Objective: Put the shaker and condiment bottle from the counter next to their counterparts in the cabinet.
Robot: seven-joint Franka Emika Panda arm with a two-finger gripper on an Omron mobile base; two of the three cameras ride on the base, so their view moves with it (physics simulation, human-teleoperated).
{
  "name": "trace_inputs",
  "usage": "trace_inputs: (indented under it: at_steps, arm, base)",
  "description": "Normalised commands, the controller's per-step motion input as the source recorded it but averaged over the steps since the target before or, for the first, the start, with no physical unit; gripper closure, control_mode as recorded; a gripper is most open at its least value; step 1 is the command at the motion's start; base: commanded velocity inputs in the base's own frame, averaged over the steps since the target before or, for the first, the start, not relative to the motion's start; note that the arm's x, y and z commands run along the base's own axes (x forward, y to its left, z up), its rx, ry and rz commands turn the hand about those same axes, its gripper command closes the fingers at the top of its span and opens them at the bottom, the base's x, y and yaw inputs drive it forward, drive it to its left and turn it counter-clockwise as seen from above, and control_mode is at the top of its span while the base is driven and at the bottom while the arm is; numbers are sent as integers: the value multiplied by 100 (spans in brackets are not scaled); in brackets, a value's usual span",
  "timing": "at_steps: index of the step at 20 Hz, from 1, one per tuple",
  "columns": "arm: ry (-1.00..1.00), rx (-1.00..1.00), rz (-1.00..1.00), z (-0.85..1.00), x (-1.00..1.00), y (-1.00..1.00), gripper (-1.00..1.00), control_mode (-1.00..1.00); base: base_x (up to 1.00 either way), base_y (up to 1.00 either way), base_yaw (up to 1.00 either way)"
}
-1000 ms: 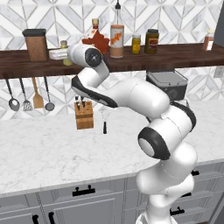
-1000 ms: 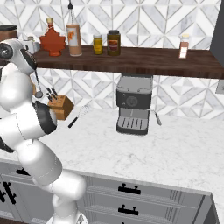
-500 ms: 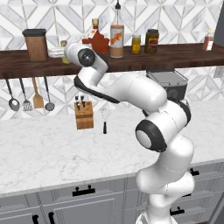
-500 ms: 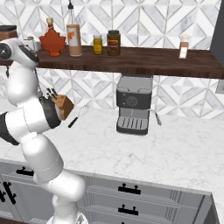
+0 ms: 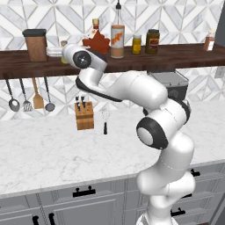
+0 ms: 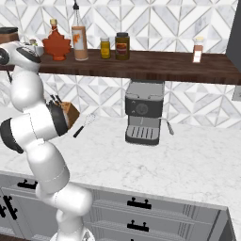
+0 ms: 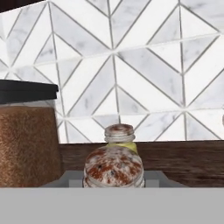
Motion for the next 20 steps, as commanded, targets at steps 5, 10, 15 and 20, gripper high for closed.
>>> trace_inputs:
  at_steps: [5, 10, 15, 20]
  arm:
    - [3, 6, -1, 0, 12, 0, 100, -100]
    - [0, 0, -1, -4, 15, 0, -100, -100]
    - [0, 0, -1, -3, 20, 0, -100, -100]
    - [0, 0, 0, 0, 3, 0, -100, -100]
  base:
    - [0, 0, 0]
    - [0, 0, 0]
    - [0, 0, 0]
    - [0, 0, 0]
